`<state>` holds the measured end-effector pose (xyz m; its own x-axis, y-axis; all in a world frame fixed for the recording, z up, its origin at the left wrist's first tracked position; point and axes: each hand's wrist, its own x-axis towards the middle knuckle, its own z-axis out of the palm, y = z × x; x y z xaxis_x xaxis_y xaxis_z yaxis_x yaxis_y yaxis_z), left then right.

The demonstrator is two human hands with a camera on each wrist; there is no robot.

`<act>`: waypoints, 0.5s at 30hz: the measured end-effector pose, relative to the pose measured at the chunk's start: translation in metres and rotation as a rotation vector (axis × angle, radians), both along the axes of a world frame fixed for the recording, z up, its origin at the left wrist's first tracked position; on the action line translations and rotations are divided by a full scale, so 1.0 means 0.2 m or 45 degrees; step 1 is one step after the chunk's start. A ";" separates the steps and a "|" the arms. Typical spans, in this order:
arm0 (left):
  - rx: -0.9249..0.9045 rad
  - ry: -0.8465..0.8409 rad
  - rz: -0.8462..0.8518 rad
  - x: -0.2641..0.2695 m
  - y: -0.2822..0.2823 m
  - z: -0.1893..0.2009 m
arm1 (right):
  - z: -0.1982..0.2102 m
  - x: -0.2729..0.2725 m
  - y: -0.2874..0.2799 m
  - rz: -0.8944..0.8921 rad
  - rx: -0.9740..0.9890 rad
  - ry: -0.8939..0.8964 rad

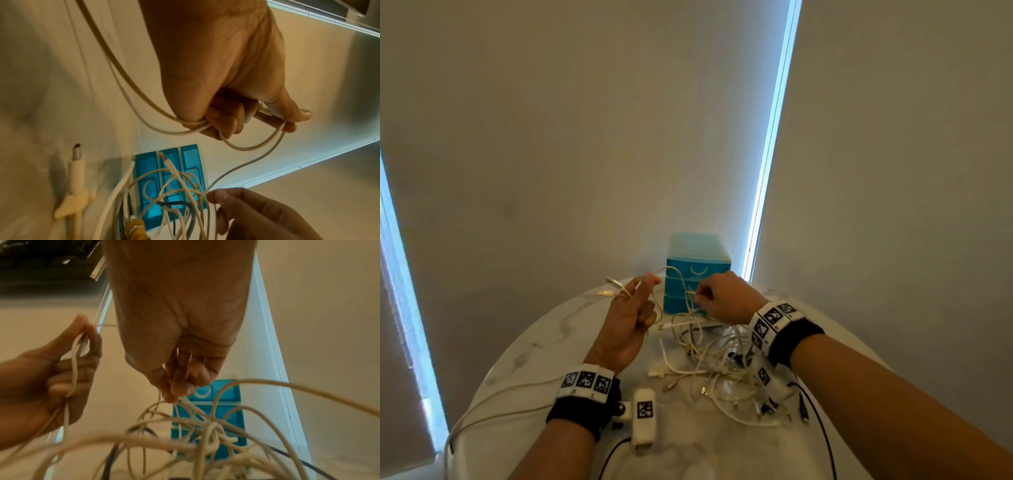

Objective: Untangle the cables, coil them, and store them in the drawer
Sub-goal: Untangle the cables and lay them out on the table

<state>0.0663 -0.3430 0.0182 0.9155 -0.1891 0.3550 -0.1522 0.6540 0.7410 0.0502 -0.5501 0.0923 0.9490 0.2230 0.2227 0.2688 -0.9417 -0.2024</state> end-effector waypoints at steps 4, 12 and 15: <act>-0.032 -0.023 -0.070 -0.01 -0.01 0.01 | 0.06 -0.01 0.02 0.063 0.019 0.045; -0.085 0.000 -0.036 -0.01 0.01 0.05 | 0.24 0.01 0.03 -0.158 0.634 -0.731; 0.023 0.060 0.010 -0.02 -0.01 0.07 | 0.40 0.00 0.01 -0.111 0.715 -0.638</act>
<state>0.0621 -0.3442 0.0316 0.9327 -0.1878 0.3079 -0.1220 0.6393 0.7593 0.0509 -0.5478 0.1723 0.7132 -0.1224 0.6902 0.3842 -0.7553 -0.5309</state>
